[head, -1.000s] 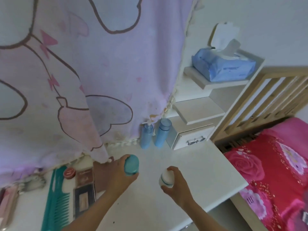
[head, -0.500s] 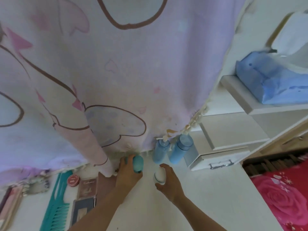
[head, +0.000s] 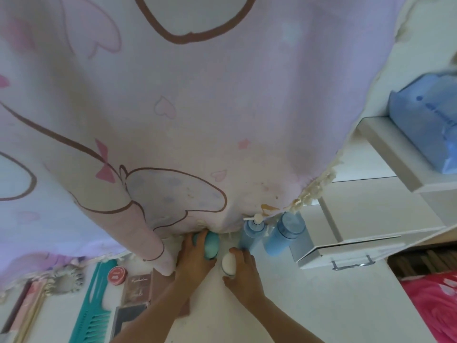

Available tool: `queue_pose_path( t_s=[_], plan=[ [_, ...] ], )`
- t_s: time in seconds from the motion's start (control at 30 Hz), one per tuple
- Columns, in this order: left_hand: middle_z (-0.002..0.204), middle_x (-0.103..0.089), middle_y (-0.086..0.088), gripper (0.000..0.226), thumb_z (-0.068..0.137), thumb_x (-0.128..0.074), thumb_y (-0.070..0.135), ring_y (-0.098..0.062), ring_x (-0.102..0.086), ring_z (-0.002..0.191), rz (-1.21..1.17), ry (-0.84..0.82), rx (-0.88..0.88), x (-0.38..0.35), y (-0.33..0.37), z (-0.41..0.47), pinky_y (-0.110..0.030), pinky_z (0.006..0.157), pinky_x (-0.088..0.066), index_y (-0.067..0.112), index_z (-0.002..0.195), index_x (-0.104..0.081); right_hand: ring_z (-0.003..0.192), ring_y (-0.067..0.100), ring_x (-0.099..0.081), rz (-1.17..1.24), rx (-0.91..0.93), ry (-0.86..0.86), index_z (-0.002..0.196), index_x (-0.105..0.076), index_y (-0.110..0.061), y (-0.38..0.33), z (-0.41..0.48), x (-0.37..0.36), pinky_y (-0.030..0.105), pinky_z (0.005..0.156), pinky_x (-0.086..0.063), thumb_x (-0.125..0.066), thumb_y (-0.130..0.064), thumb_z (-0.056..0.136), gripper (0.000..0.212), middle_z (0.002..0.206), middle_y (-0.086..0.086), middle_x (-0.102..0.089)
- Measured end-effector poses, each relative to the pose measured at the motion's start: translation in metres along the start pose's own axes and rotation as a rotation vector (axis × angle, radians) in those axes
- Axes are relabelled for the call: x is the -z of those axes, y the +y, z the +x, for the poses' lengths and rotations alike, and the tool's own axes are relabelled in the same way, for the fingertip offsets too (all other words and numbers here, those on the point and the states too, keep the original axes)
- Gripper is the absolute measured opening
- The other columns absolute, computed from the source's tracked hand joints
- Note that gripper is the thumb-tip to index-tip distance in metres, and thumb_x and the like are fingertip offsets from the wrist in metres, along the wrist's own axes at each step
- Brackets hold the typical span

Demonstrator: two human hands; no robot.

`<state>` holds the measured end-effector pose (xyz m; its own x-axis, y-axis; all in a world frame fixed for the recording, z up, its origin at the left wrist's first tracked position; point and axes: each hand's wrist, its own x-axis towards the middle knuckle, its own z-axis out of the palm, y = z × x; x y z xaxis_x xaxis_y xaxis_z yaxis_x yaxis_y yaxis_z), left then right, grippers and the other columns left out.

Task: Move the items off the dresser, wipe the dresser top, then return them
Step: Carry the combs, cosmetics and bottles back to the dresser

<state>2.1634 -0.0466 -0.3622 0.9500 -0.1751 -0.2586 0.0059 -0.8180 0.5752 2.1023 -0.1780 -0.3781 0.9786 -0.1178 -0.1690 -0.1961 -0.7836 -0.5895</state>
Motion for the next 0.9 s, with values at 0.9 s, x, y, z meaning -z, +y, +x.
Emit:
queue_pose_path(
  t_s=[0.9],
  plan=[
    [0.125,-0.055,-0.012,0.043,0.083,-0.057,0.024,-0.034,-0.047,0.117,-0.110,0.589,0.161,0.021,-0.054,-0.205,-0.040,0.092,-0.043,0.007,0.122,-0.054,0.101,0.016,-0.042,-0.196,0.694,0.253,0.101,-0.049,-0.026,-0.019,-0.085,-0.002,0.027,0.068,-0.055,-0.066,-0.036,0.057,0.048,0.103,0.008,-0.065]
  ],
)
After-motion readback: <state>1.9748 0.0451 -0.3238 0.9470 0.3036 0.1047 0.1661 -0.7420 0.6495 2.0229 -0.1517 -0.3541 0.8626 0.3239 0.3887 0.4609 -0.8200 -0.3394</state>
